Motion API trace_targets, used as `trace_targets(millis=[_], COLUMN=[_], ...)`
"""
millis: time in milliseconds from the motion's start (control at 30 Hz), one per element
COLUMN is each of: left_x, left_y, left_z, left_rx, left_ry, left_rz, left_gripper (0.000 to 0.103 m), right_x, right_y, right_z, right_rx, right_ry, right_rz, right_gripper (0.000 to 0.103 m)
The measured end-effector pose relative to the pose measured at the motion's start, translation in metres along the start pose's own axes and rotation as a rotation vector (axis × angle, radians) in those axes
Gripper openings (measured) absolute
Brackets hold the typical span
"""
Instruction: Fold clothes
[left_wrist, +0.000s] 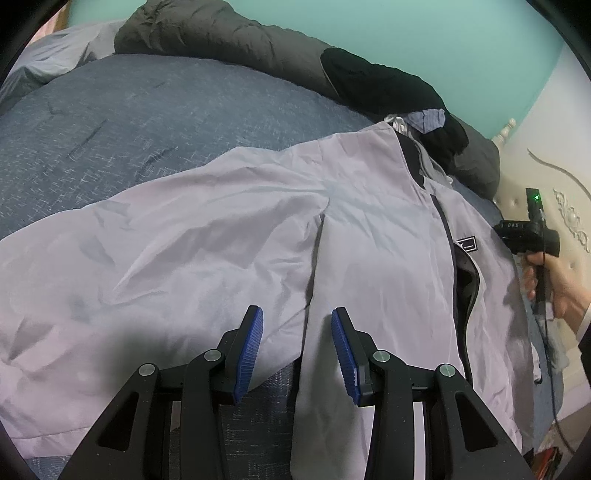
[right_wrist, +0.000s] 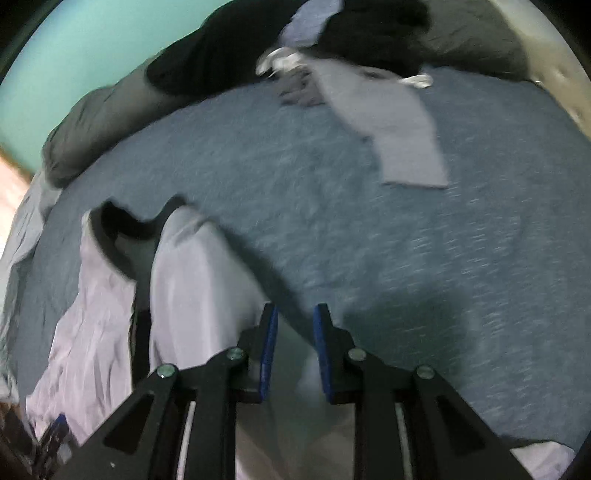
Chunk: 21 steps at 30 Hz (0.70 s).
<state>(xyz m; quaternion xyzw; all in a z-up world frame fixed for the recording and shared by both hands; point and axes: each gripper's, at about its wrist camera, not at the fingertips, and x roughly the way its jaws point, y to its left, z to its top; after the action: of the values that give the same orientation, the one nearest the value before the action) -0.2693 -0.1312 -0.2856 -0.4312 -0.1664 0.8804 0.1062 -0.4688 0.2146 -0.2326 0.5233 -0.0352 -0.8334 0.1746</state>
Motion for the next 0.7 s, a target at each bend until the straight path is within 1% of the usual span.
trace_targets(millis=[100,167,267,433,567,667,700], left_x=[0.0,0.0,0.0,-0.001,-0.003,-0.003,-0.002], left_y=[-0.001,-0.001,-0.002,-0.004,-0.002,-0.001,-0.002], left_z=[0.0,0.0,-0.001,-0.001,0.0,0.0,0.0], left_rx=[0.0,0.003,0.004,0.007,0.001,-0.003,-0.003], left_ry=[-0.001,-0.001,-0.001,-0.001,-0.006,-0.007,-0.006], left_rz=[0.0,0.0,-0.003,-0.008,-0.007,-0.007,-0.007], left_gripper=[0.042,0.042,0.042,0.042,0.042,0.043,0.043], right_x=[0.01,0.018,0.024,0.026,0.006,-0.01,-0.013], right_y=[0.028,0.05,0.073,0.081,0.067,0.046,0.04], right_z=[-0.015,-0.03,-0.052,-0.076,-0.068,-0.055,-0.051], right_rx=[-0.102,-0.171,-0.25,-0.284,-0.272,-0.195,-0.177], right_ry=[0.022,0.063,0.097,0.132,0.055,-0.035,-0.052], right_rz=[0.079,0.099,0.126,0.15,0.125,0.067,0.052], right_gripper=[0.018,0.018,0.018,0.018,0.018,0.018,0.023])
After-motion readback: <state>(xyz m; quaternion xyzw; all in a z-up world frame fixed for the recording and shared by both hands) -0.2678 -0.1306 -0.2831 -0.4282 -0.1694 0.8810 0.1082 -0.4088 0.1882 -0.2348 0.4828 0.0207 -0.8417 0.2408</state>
